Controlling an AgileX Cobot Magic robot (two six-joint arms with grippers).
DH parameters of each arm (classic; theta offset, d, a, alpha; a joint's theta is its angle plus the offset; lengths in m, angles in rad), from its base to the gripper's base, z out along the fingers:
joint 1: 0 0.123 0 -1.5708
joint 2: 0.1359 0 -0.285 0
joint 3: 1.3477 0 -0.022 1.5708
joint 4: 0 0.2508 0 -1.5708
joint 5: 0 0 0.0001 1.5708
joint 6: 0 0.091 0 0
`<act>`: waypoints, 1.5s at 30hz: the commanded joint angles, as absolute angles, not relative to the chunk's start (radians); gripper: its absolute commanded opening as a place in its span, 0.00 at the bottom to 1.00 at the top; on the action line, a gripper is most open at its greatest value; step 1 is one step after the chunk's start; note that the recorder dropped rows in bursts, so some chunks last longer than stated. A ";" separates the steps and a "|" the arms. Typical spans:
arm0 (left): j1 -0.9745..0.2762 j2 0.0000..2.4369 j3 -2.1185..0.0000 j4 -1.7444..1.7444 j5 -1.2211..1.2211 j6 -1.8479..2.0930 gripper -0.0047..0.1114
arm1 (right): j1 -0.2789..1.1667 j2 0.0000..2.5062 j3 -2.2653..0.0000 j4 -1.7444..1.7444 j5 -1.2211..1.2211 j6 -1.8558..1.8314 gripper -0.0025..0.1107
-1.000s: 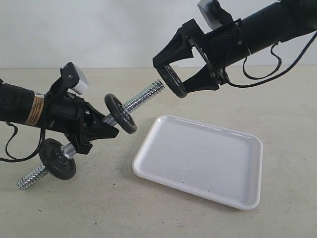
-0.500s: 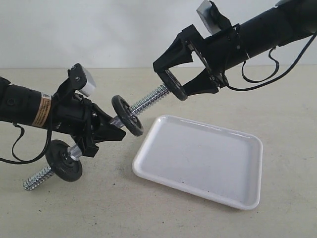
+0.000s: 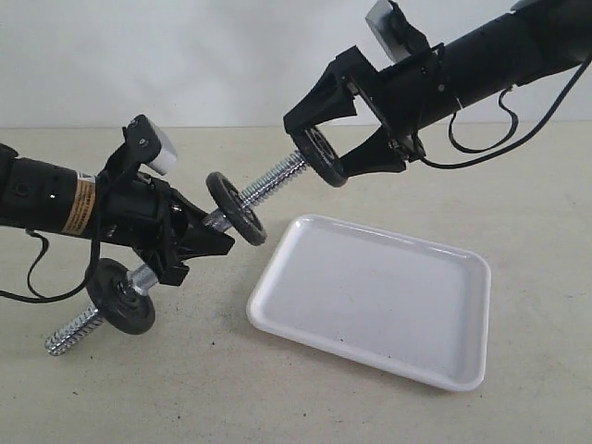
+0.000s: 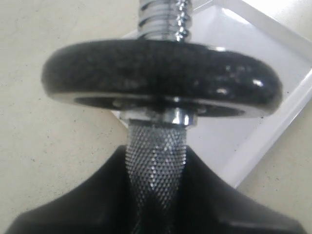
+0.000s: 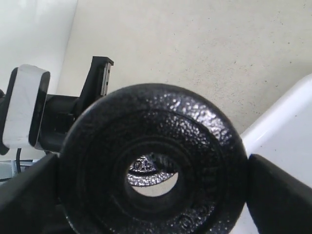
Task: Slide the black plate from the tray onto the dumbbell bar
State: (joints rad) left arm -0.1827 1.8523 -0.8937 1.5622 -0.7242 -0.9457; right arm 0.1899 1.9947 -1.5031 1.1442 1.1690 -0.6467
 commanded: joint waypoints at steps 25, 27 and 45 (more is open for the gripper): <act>-0.221 1.701 -0.921 1.461 -1.221 -0.948 0.08 | 0.209 1.979 -1.514 1.161 1.221 -0.652 0.03; -0.221 1.701 -0.921 1.478 -1.221 -0.948 0.08 | 0.209 1.979 -1.514 1.161 1.221 -0.652 0.03; -0.221 1.701 -0.921 1.479 -1.221 -0.953 0.08 | 0.209 1.977 -1.514 1.163 1.221 -0.652 0.03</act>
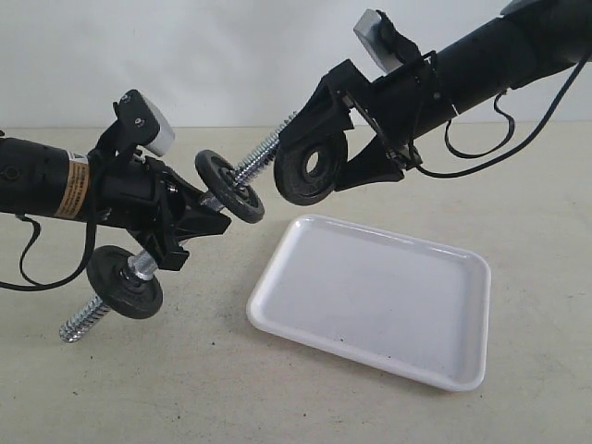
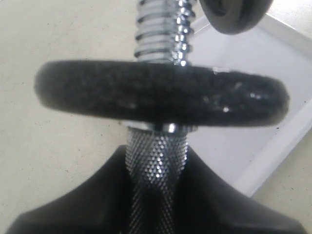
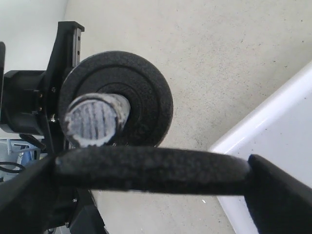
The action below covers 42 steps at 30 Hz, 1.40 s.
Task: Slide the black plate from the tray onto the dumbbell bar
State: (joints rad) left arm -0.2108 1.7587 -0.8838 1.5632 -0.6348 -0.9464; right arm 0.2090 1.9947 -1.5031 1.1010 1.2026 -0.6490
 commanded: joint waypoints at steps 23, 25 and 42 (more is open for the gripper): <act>-0.221 1.701 -0.921 1.480 -1.098 -0.953 0.08 | 0.209 1.976 -1.514 1.116 1.221 -0.639 0.03; -0.221 1.701 -0.921 1.480 -1.098 -0.953 0.08 | 0.209 1.976 -1.514 1.112 1.221 -0.637 0.03; -0.221 1.701 -0.921 1.480 -1.069 -0.957 0.08 | 0.209 1.976 -1.514 1.018 1.221 -0.604 0.03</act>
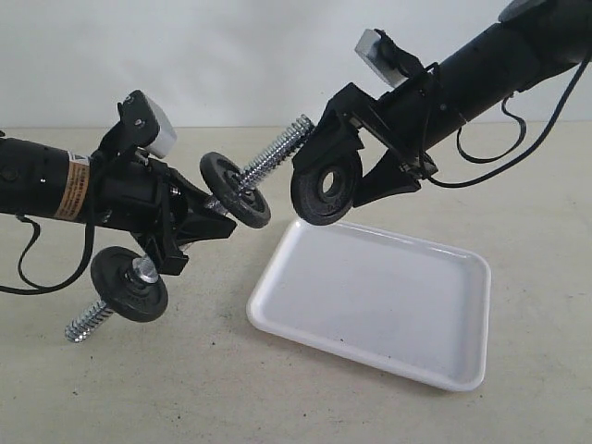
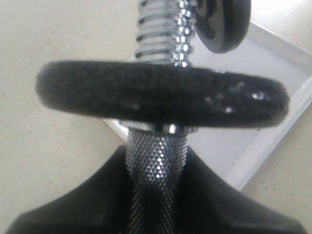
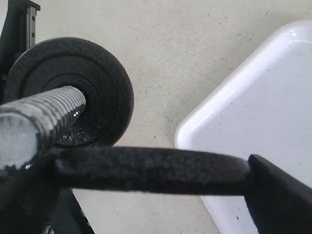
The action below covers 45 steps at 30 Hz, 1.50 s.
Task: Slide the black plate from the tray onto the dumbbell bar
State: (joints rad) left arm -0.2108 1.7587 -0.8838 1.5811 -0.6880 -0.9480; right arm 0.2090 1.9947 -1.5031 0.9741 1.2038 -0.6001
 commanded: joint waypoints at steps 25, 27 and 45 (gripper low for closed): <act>-0.219 1.701 -0.917 1.455 -0.644 -1.043 0.08 | 0.209 1.976 -1.514 1.008 1.221 -0.604 0.03; -0.219 1.701 -0.915 1.488 -0.630 -1.043 0.08 | 0.209 1.976 -1.514 1.006 1.221 -0.604 0.03; -0.219 1.701 -0.877 1.682 -0.611 -1.032 0.08 | 0.209 1.976 -1.514 1.005 1.221 -0.604 0.03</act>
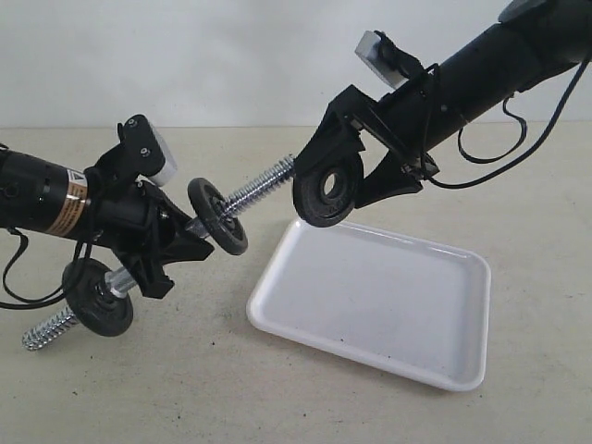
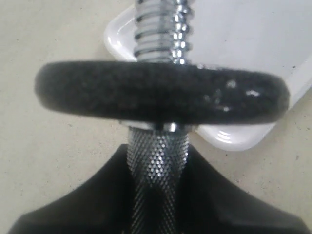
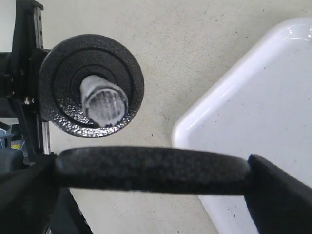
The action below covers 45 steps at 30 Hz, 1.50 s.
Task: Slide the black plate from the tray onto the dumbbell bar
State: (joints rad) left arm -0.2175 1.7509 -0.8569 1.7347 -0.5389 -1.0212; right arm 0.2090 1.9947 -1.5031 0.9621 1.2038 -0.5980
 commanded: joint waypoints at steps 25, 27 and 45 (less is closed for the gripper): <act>-0.219 1.701 -0.877 1.698 -0.642 -1.035 0.08 | 0.209 1.976 -1.514 1.003 1.221 -0.613 0.03; -0.219 1.701 -0.877 1.698 -0.649 -1.035 0.08 | 0.209 1.976 -1.514 1.003 1.221 -0.613 0.03; -0.219 1.701 -0.877 1.700 -0.649 -1.035 0.08 | 0.209 1.976 -1.514 1.003 1.221 -0.611 0.03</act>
State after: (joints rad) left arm -0.2175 1.7509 -0.8530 1.7830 -0.5637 -1.0275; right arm 0.2090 1.9947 -1.5031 0.9506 1.2038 -0.6004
